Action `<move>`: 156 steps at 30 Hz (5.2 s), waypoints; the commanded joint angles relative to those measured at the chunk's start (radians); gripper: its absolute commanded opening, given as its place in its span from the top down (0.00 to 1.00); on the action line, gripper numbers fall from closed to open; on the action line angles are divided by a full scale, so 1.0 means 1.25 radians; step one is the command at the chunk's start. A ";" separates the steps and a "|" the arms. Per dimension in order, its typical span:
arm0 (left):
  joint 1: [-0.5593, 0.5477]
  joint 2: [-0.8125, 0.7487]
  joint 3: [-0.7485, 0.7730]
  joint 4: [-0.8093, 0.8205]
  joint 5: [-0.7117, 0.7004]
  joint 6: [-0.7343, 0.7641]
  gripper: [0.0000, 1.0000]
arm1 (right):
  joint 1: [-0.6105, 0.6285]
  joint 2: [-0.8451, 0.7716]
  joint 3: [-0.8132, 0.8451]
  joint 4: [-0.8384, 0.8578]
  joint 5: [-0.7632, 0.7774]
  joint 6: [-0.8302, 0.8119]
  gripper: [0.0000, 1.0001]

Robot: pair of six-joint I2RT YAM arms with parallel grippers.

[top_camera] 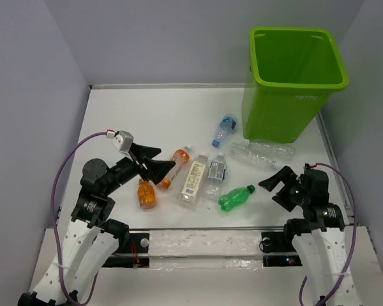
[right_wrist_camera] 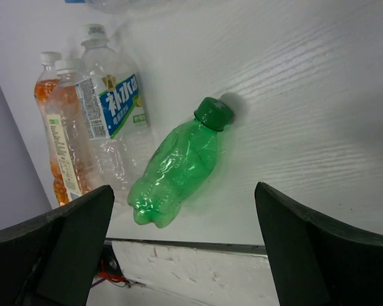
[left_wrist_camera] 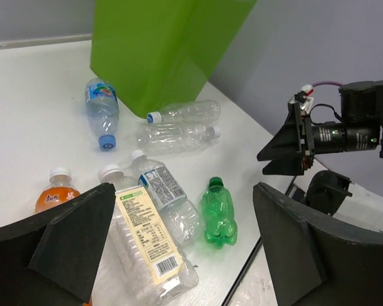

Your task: Put the plastic bottles in the bin

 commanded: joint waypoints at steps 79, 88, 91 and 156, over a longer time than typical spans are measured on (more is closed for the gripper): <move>-0.507 0.661 0.247 -0.330 -0.685 -0.046 0.01 | 0.252 0.343 0.545 0.495 0.132 -0.135 0.91; -0.527 0.772 0.273 -0.375 -0.760 -0.084 0.01 | 0.252 0.584 0.937 0.574 0.389 -0.381 0.92; -0.528 0.791 0.268 -0.371 -0.775 -0.089 0.02 | 0.252 0.670 1.004 0.634 0.529 -0.464 0.92; -0.531 0.533 0.430 0.191 -0.133 0.032 0.54 | 0.155 0.441 0.370 1.027 -0.506 0.078 0.86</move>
